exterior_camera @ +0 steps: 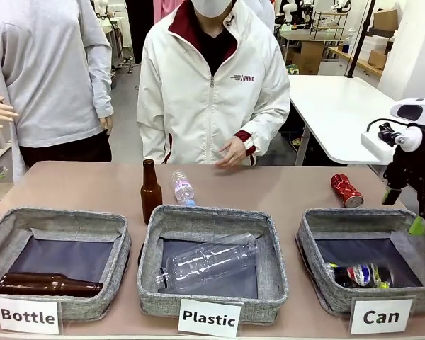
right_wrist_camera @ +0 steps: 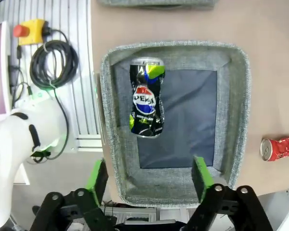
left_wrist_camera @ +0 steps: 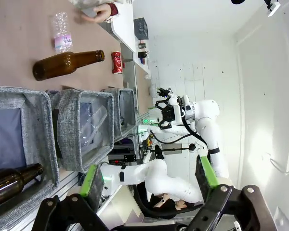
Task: Sort the can waste into the basket.
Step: Pick up the can waste from the table and place it in the right Fabric basket.
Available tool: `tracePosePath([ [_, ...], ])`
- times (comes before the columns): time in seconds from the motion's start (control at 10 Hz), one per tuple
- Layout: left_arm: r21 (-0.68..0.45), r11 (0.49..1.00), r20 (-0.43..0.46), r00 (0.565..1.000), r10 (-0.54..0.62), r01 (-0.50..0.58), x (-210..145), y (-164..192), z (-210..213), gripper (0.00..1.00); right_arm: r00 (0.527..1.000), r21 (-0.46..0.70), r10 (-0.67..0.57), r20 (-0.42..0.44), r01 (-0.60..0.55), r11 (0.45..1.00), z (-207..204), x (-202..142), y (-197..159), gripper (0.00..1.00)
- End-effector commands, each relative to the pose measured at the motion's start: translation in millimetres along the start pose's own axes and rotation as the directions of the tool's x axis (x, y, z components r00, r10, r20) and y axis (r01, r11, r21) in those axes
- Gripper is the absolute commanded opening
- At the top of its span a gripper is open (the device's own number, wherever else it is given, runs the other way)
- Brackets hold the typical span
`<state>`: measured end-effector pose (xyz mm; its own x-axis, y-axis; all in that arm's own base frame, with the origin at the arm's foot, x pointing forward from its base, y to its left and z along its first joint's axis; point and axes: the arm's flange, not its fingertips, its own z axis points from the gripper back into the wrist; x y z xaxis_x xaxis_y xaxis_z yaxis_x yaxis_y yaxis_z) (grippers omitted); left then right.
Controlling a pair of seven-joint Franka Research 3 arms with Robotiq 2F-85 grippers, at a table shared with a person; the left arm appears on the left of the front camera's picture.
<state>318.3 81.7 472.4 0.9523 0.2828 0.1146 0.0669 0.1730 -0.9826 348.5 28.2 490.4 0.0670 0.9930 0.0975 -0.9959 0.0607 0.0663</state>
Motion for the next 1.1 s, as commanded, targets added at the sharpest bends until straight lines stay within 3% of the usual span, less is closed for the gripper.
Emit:
tracePosePath([
  [0.0,-0.019,1.0,0.004,1.0,0.009,-0.009,-1,-3,-1,1.0,0.993,-0.048,-0.059,0.101,0.064,0.997,-3,-3,-4,1.0],
  [0.1,-0.019,1.0,0.004,1.0,0.009,-0.009,-1,-3,-1,1.0,0.938,-0.071,-0.11,0.329,0.141,0.987,3,-12,-7,1.0],
  [0.2,-0.019,1.0,0.004,1.0,0.009,-0.009,-1,-3,-1,1.0,0.761,0.015,-0.149,0.632,0.181,0.983,8,-28,-9,1.0],
  [0.3,-0.019,1.0,0.004,1.0,0.009,-0.009,-1,-3,-1,1.0,0.473,0.149,-0.25,0.845,0.241,0.959,12,-59,-10,1.0],
  [0.4,-0.019,1.0,0.004,1.0,0.009,-0.009,-1,-3,-1,1.0,0.278,0.315,-0.369,0.887,0.221,0.923,14,-83,-12,1.0],
  [0.5,-0.019,1.0,0.004,1.0,0.009,-0.009,-1,-3,-1,1.0,0.108,0.397,-0.443,0.89,0.294,0.87,11,-98,-14,1.0],
  [0.6,-0.019,1.0,0.004,1.0,0.009,-0.009,-1,-3,-1,1.0,0.033,0.438,-0.476,0.879,0.34,0.832,8,-107,-12,1.0],
  [0.8,-0.019,1.0,0.004,1.0,0.009,-0.009,-1,-3,-1,1.0,-0.128,0.565,-0.573,0.809,0.438,0.699,2,-121,-1,1.0],
  [0.9,-0.019,1.0,0.004,1.0,0.009,-0.009,-1,-3,-1,1.0,-0.161,0.653,-0.658,0.736,0.425,0.627,-3,-126,4,1.0],
  [1.0,-0.019,1.0,0.004,1.0,0.009,-0.009,-1,-3,-1,1.0,-0.164,0.721,-0.734,0.659,0.416,0.554,-9,-129,6,1.0],
])
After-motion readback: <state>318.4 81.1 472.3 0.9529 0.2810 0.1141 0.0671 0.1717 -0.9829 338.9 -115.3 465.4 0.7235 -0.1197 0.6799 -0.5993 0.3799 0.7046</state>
